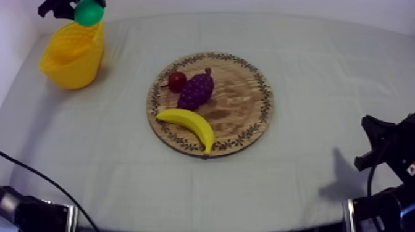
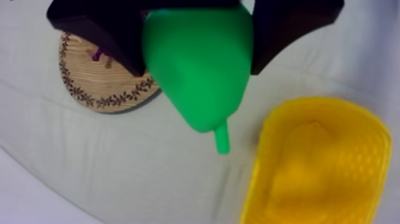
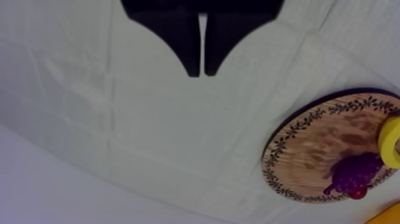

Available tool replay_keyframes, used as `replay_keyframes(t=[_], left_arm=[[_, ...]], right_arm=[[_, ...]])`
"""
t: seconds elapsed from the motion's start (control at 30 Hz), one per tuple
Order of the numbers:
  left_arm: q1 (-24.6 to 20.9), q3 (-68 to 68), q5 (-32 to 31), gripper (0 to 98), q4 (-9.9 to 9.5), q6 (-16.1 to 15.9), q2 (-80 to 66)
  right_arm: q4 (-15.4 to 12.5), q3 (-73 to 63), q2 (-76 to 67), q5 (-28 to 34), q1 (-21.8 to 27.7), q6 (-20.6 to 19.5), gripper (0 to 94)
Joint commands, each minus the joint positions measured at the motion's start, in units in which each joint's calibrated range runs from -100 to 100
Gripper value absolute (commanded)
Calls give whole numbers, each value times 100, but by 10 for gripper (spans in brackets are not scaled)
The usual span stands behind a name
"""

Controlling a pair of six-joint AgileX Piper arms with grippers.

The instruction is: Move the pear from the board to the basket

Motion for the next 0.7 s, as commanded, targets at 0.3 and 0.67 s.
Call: replay_keyframes(t=[0.3, 0.67], left_arm=[[-886, 107, -131, 405, -53, -204, -136], [-1119, -231, -464, 404, -21, -283, 713]], right_arm=[[0, -5, -4, 2, 1, 4, 4], [0, -5, -4, 2, 1, 4, 4]])
